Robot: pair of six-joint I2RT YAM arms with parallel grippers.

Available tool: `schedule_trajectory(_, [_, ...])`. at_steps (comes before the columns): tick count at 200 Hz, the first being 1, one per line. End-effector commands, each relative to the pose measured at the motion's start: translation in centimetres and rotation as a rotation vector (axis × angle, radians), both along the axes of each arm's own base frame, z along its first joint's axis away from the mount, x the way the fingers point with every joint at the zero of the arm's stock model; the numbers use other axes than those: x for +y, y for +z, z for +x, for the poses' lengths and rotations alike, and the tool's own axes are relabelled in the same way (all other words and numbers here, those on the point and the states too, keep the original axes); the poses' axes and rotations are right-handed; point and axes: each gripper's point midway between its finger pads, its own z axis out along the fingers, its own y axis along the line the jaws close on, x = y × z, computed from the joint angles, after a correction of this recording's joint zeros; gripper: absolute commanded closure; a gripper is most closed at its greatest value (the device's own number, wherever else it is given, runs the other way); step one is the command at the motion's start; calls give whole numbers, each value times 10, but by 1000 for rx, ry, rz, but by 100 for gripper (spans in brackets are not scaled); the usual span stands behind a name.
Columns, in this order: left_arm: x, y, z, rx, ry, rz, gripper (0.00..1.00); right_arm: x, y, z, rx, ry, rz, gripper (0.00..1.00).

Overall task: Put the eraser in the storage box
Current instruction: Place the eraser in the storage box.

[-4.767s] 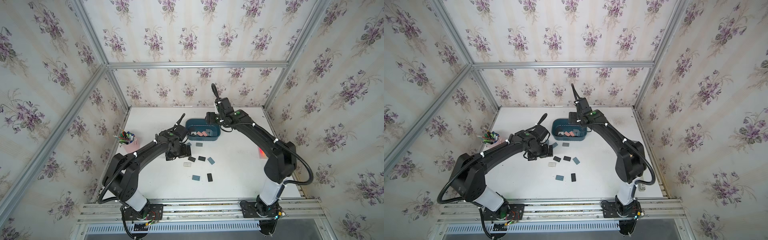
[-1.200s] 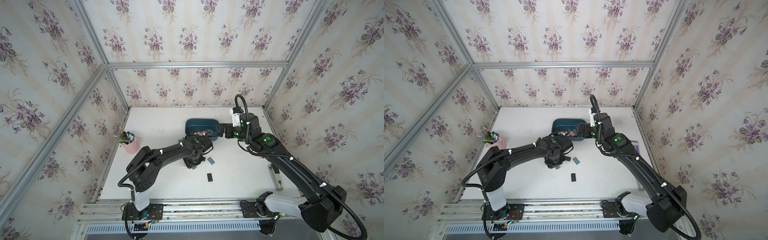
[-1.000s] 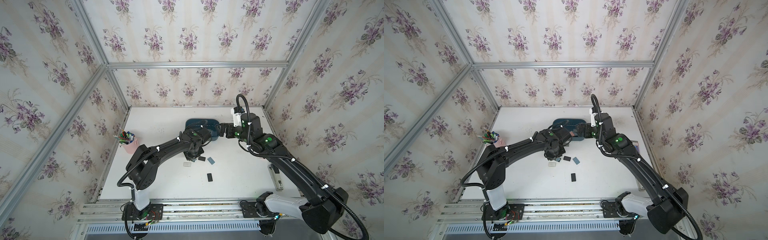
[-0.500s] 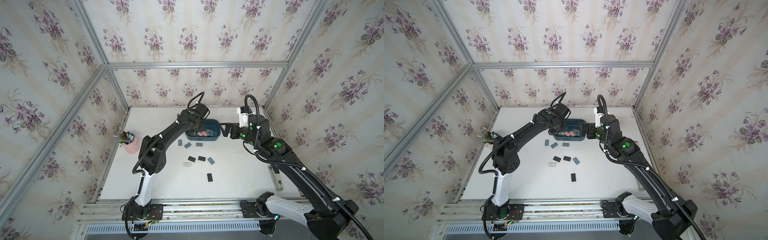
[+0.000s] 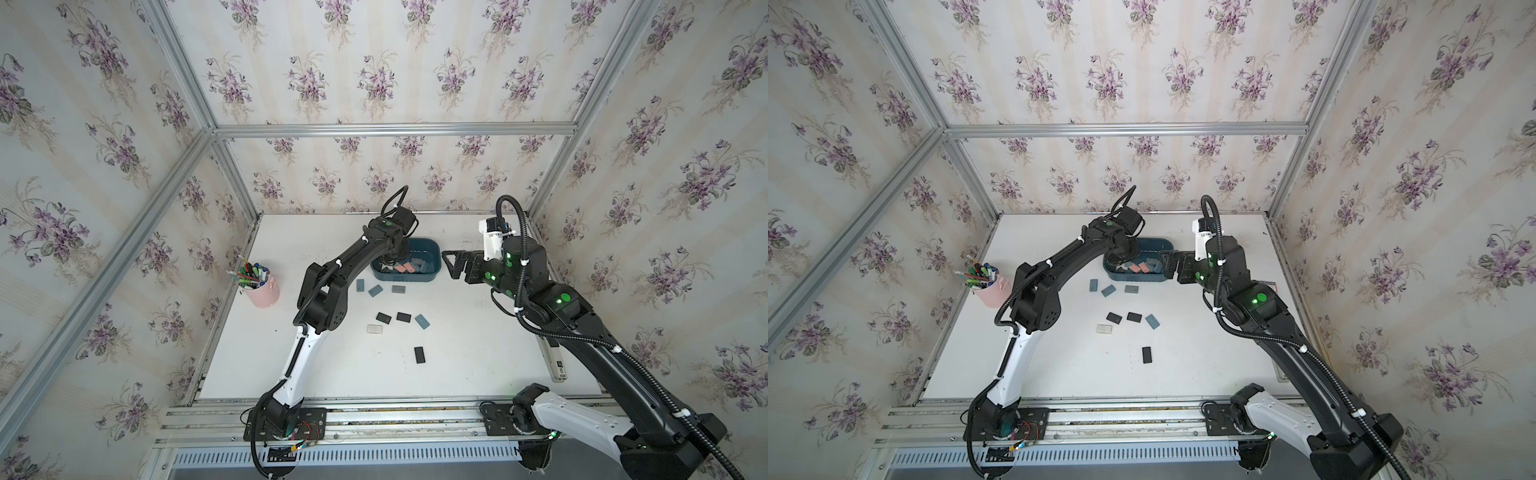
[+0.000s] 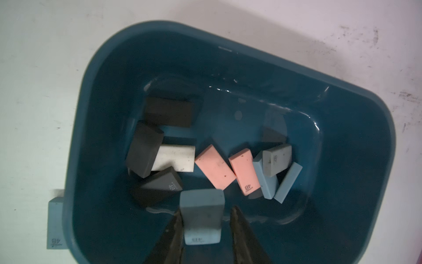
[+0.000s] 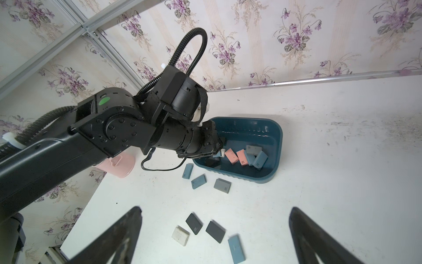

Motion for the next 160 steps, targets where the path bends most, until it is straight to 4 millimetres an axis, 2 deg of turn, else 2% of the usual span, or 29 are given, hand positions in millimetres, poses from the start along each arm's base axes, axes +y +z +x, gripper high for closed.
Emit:
schedule_trajectory(1, [-3, 2, 7, -27, -27, 0, 54, 9, 2, -5, -5, 31, 19, 0])
schedule_trajectory(44, [-5, -6, 8, -16, -37, -6, 46, 15, -1, -5, 2, 43, 24, 0])
schedule_trajectory(48, [-6, -6, 9, -17, -40, -9, 41, 14, -1, -5, 1, 41, 25, 0])
schedule_trajectory(88, [-4, -3, 11, -34, -53, 3, 25, 14, 1, -5, -3, 40, 24, 0])
schedule_trajectory(160, [8, -8, 10, -33, -88, 97, 15, 14, 6, -5, -20, 37, 42, 0])
